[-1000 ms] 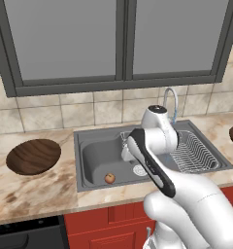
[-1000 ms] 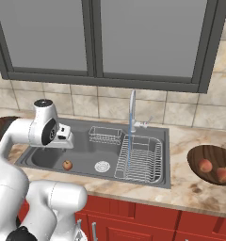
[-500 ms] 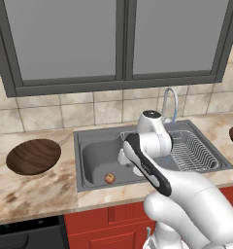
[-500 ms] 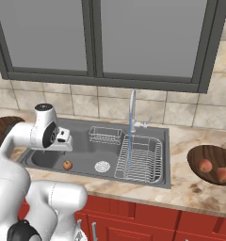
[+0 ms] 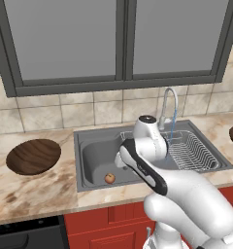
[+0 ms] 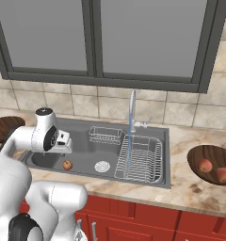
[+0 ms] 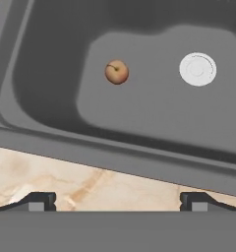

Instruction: Pick the onions from the sink and place them in one bowl. Place the peach in the other bowl. Then turn off the sink faucet.

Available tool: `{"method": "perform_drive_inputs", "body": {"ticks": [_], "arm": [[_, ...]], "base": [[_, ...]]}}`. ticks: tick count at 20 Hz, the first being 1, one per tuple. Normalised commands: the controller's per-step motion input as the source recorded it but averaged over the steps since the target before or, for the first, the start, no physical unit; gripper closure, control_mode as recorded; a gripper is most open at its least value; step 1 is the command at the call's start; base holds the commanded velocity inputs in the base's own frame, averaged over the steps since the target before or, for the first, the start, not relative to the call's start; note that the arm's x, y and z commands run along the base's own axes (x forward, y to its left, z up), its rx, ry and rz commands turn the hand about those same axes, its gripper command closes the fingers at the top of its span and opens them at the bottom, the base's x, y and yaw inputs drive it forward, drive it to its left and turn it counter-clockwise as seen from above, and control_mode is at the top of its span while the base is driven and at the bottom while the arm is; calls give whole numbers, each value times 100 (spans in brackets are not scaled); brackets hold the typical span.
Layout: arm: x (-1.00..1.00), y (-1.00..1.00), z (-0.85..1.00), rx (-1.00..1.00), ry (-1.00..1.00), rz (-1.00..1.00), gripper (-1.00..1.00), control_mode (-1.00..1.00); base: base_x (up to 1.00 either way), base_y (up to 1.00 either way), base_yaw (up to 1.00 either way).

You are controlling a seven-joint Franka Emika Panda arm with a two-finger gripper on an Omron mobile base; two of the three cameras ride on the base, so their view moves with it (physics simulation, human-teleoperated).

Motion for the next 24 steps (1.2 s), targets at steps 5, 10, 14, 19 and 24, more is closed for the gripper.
{"method": "perform_drive_inputs", "body": {"ticks": [5,10,14,19,24], "arm": [[11,11,-14,0,-1,0,-100,-100],[14,9,-15,0,-3,0,-100,-100],[13,6,-15,0,-6,0,-100,-100],[11,6,-13,0,-2,0,-100,-100],[15,12,-13,0,0,0,-100,-100]], "base": [[0,0,0],[0,0,0],[0,0,0],[0,0,0],[0,0,0]]}}
